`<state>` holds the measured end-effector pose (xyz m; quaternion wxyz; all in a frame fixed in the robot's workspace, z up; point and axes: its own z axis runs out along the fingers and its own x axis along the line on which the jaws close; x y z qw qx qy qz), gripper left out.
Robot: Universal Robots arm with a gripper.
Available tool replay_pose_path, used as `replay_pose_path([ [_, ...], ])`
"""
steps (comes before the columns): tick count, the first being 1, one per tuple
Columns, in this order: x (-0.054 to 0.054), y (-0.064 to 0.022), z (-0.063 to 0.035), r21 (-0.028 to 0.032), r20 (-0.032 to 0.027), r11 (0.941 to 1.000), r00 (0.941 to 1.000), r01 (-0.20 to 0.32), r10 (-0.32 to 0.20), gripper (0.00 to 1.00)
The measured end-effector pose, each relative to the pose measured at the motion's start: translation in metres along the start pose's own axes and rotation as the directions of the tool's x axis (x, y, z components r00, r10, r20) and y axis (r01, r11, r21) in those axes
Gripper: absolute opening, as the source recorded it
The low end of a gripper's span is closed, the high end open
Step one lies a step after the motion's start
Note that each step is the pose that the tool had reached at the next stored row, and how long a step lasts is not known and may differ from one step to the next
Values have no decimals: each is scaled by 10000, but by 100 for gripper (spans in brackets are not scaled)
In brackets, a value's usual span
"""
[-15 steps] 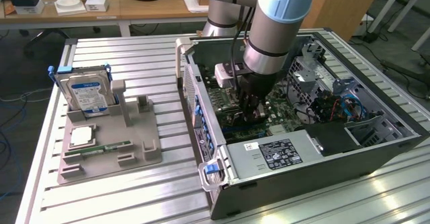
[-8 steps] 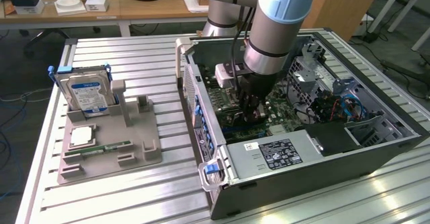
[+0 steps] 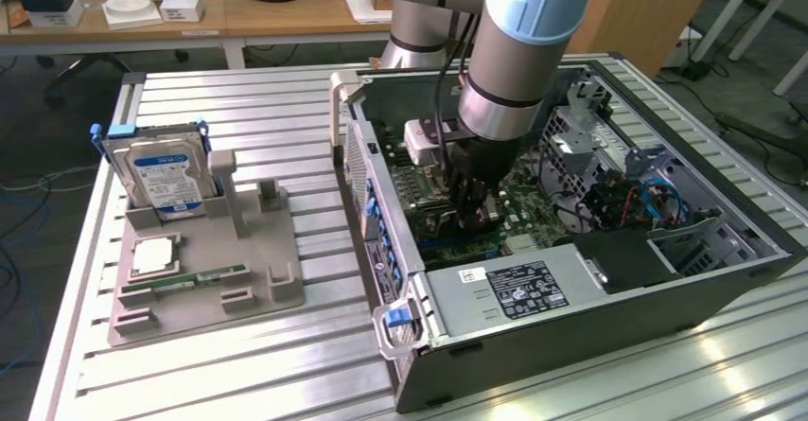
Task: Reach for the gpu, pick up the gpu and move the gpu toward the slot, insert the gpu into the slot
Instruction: 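Insert the gpu into the slot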
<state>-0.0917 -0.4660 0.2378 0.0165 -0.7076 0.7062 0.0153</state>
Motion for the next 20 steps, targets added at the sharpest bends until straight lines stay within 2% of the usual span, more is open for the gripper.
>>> replay_pose_path([
  [8, 3, 23, 47, 1, -4, 10000, 10000, 2, -2, 26],
  [20, 1, 25, 50, -2, 3, 10000, 10000, -1, 1, 26],
])
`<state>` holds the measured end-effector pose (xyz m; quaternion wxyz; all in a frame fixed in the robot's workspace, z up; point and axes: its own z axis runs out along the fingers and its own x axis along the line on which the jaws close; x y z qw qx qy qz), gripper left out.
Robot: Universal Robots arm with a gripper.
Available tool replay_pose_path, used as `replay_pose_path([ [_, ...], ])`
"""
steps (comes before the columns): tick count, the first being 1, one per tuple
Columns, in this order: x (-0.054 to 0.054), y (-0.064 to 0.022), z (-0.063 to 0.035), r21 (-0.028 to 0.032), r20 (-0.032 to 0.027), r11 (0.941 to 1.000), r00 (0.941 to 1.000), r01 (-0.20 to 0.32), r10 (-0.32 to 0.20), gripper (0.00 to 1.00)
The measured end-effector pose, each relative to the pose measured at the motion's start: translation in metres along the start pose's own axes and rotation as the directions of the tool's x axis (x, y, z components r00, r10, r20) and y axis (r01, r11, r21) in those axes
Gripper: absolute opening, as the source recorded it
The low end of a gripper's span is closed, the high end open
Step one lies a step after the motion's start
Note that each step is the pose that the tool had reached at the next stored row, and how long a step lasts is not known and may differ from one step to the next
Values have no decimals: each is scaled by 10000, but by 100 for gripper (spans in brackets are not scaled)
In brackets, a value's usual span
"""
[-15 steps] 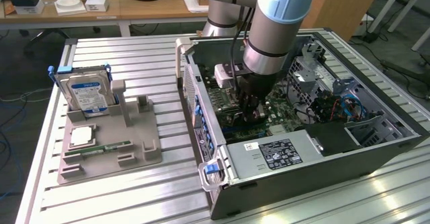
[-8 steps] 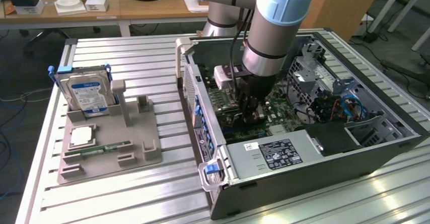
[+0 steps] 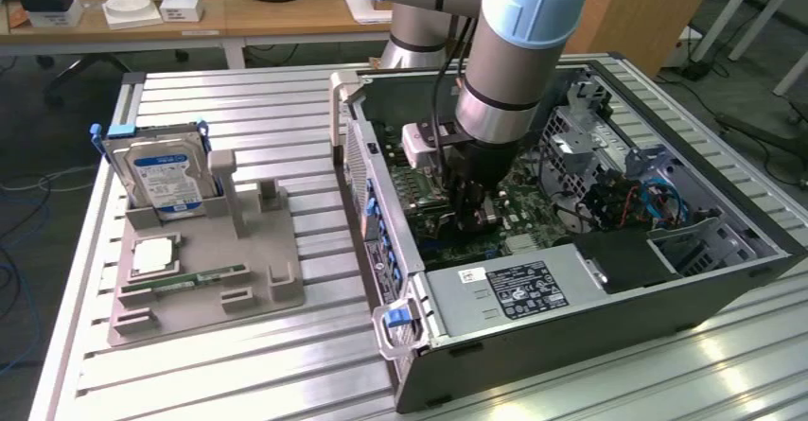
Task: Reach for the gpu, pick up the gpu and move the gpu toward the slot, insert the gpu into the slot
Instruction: 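Insert the gpu into the slot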
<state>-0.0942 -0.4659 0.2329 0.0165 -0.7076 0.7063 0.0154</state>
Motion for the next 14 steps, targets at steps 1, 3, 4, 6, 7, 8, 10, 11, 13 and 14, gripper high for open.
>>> replay_pose_path([
  [1, 0, 0, 0, 0, 0, 10000, 10000, 0, 0, 26],
  [3, 2, -1, 16, 5, -7, 10000, 10000, 1, -1, 26],
  [4, 2, 0, 21, 3, -6, 10000, 10000, 0, 0, 26],
  [6, 1, 0, 21, 0, -3, 10000, 10000, 0, 0, 26],
  [7, 2, 0, 22, 0, -2, 10000, 10000, 0, 0, 26],
  [8, 1, 0, 22, 0, -1, 10000, 10000, 0, 0, 26],
  [10, 1, 0, 22, 0, -1, 10000, 10000, 0, 0, 26],
  [11, 1, 0, 22, 0, -1, 10000, 10000, 1, -1, 26],
  [13, 1, 0, 22, 3, 5, 10000, 10000, 0, 0, 26],
  [14, -2, 5, 29, 4, 38, 10000, 10000, -9, 9, 26],
])
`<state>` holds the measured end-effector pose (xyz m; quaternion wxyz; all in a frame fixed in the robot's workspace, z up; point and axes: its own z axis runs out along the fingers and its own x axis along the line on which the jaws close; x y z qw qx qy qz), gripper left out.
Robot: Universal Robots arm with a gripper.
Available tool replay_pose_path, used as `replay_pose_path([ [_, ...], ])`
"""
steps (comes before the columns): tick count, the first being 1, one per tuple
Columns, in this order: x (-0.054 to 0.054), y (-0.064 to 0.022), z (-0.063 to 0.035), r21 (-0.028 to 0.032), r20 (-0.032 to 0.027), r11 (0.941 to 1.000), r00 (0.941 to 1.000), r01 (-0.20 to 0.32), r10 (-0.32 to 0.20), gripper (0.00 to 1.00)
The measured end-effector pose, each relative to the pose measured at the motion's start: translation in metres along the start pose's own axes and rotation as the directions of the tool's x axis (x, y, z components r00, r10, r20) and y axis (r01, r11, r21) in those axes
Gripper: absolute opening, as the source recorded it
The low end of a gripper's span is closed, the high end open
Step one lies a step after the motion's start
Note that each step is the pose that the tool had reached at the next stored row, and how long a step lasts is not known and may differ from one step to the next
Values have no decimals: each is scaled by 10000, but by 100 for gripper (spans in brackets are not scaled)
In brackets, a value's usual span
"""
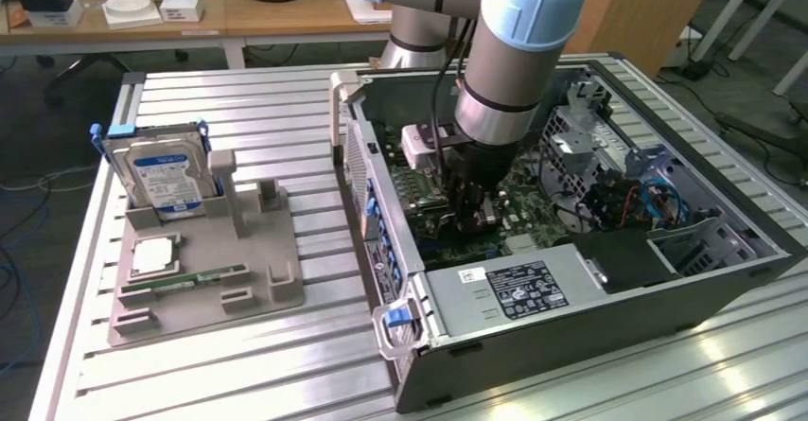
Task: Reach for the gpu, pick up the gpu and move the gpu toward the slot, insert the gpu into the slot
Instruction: 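Insert the gpu into the slot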
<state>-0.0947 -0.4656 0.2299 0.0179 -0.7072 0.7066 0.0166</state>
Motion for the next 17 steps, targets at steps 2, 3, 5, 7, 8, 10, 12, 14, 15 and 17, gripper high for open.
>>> replay_pose_path([
  [2, 1, -2, -23, 13, -18, 10000, 10000, 2, -2, 27],
  [3, 1, -5, -45, 13, -28, 10000, 10000, 9, -9, 34],
  [5, -1, -6, -95, 27, -26, 10000, 10000, 12, -12, 34],
  [7, -4, -6, -147, 44, -29, 10000, 10000, 13, -12, 34],
  [8, -5, -5, -168, 55, -29, 10000, 10000, 12, -12, 34],
  [10, -8, -6, -217, 79, -29, 10000, 10000, 13, -13, 34],
  [12, -12, -5, -269, 114, -29, 9999, 10000, 14, -14, 34],
  [14, -16, -6, -329, 144, -30, 9999, 10000, 17, -17, 34],
  [15, -17, -6, -359, 156, -30, 9999, 10000, 18, -17, 34],
  [17, -19, -6, -395, 181, -30, 9998, 10000, 18, -18, 34],
])
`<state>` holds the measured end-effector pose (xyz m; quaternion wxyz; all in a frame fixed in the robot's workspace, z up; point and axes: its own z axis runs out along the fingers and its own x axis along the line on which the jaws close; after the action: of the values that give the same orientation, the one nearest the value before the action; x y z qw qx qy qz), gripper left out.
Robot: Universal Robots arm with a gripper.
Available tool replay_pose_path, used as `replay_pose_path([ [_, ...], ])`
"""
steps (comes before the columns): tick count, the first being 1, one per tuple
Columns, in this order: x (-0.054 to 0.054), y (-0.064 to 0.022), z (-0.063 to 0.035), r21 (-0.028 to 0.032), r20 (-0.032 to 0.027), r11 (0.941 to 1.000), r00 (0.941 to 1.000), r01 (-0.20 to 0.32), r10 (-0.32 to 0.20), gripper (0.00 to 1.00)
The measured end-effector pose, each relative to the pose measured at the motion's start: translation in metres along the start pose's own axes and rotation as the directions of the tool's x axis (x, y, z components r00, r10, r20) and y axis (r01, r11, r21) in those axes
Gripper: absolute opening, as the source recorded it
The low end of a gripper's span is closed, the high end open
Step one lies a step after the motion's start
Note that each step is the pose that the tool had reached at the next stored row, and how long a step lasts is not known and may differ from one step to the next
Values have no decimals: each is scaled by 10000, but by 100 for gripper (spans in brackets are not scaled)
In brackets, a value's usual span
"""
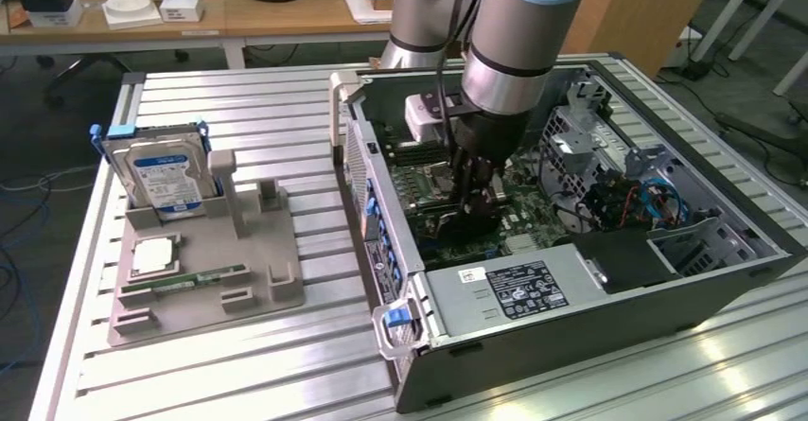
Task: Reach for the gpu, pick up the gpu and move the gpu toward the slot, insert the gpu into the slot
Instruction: 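Insert the gpu into the slot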
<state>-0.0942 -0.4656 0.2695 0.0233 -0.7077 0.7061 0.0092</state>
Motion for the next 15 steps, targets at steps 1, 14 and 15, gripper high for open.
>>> replay_pose_path([
  [1, 0, 0, -2, 7, 1, 10000, 10000, 1, -1, 34],
  [14, 0, 0, -3, 8, 0, 10000, 10000, 0, 0, 10],
  [15, 0, 0, -3, 8, 1, 10000, 10000, 0, 0, 10],
])
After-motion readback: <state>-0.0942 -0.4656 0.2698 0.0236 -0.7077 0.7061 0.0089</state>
